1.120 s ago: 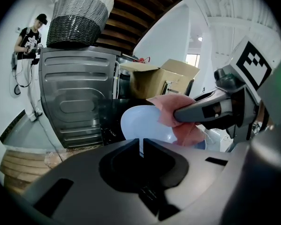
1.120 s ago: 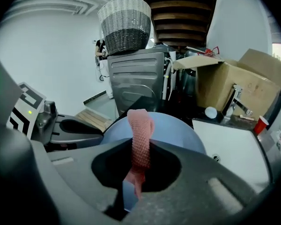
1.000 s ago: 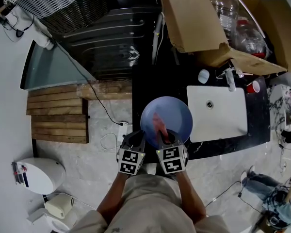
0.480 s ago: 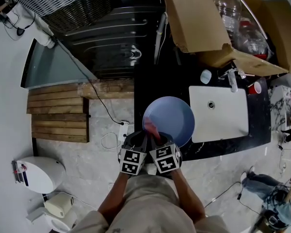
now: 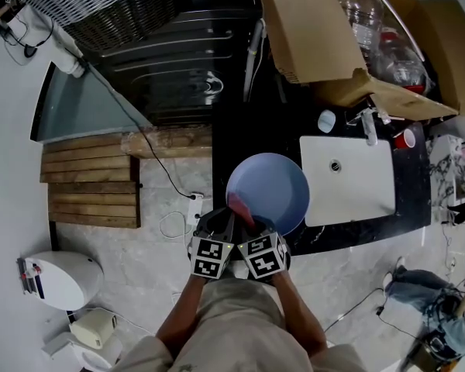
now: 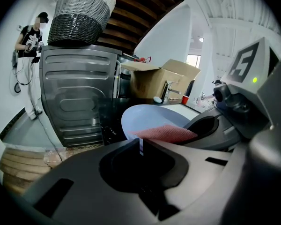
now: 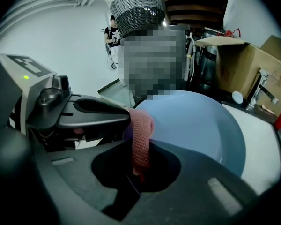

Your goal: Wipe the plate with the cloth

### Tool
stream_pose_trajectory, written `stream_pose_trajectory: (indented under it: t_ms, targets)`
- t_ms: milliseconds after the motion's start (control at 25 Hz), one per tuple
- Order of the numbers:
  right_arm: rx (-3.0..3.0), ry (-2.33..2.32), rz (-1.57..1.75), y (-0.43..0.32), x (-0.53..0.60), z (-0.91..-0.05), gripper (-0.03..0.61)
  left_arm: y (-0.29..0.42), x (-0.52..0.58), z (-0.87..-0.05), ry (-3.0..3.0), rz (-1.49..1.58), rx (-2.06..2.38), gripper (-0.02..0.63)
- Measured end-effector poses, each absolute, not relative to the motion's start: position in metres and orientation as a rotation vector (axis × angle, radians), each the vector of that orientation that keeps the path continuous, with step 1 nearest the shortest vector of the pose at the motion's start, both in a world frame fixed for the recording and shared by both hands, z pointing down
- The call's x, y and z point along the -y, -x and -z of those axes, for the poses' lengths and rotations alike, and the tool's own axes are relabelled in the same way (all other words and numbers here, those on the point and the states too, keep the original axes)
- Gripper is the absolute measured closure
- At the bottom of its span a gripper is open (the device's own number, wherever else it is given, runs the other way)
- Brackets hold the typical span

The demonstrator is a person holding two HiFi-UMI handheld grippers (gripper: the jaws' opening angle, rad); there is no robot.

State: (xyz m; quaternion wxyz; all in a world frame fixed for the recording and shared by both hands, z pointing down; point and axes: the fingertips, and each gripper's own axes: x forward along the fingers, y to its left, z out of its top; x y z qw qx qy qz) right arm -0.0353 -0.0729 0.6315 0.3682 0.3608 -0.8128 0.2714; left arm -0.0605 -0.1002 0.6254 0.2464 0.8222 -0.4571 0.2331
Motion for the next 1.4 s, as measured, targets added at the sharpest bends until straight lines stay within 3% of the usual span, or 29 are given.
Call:
stream_pose_trajectory:
  t_ms: [1400]
  targets:
    - [1.901,-1.12,-0.658,-0.068,0.074,-0.629,0.554,0.063,0.098,-0.628,-2.23,-0.657,1.243,0.589]
